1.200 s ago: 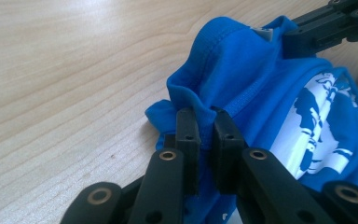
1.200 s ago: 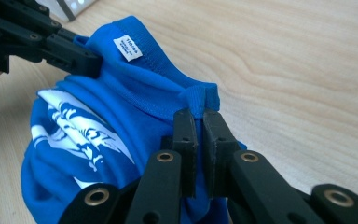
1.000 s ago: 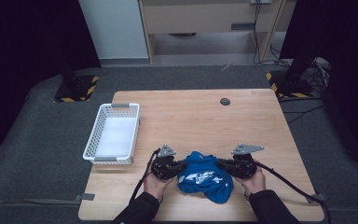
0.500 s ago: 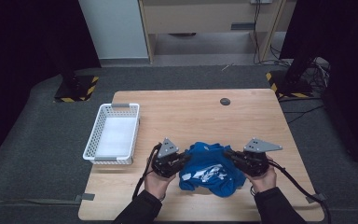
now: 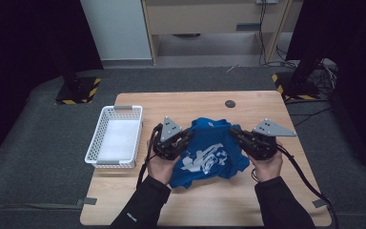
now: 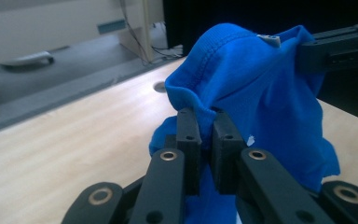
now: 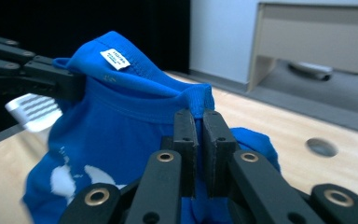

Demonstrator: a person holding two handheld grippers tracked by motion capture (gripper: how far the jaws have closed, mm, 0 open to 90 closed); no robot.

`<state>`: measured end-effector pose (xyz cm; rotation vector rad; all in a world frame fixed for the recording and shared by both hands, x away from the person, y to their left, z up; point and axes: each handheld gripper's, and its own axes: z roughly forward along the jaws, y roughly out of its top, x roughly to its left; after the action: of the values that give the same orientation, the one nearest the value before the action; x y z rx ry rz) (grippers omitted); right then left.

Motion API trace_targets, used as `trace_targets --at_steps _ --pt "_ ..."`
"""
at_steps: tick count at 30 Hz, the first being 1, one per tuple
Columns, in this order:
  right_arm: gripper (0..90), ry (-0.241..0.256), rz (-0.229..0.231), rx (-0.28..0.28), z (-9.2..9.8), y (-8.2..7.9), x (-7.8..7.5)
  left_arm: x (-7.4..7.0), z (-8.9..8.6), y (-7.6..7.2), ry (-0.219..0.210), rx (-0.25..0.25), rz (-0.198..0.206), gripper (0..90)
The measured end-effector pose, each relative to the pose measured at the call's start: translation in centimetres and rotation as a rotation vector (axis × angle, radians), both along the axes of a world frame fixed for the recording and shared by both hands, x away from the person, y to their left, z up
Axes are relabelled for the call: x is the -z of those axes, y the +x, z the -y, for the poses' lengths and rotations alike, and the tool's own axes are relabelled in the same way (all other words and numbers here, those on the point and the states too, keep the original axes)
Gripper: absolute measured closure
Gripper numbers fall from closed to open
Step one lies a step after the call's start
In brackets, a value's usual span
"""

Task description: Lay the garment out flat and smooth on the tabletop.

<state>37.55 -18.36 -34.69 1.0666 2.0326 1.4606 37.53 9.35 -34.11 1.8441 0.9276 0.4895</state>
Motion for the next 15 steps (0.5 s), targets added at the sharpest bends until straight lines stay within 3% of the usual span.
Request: trace_targets --at_steps 4,10,15 --pt "85.2 -0.011 0.009 0.051 -0.7 1.2 0.0 -0.1 0.4 1.7 0.032 -0.038 0.008 83.8" --pt "85.1 -0.024 0.003 0.111 -1.3 2.7 0.3 0.2 0.8 3.5 0.039 -0.067 0.019 83.4" --pt "83.8 -0.056 0.015 0.186 -2.4 5.1 0.6 1.0 1.1 5.7 0.069 -0.094 0.071 80.1"
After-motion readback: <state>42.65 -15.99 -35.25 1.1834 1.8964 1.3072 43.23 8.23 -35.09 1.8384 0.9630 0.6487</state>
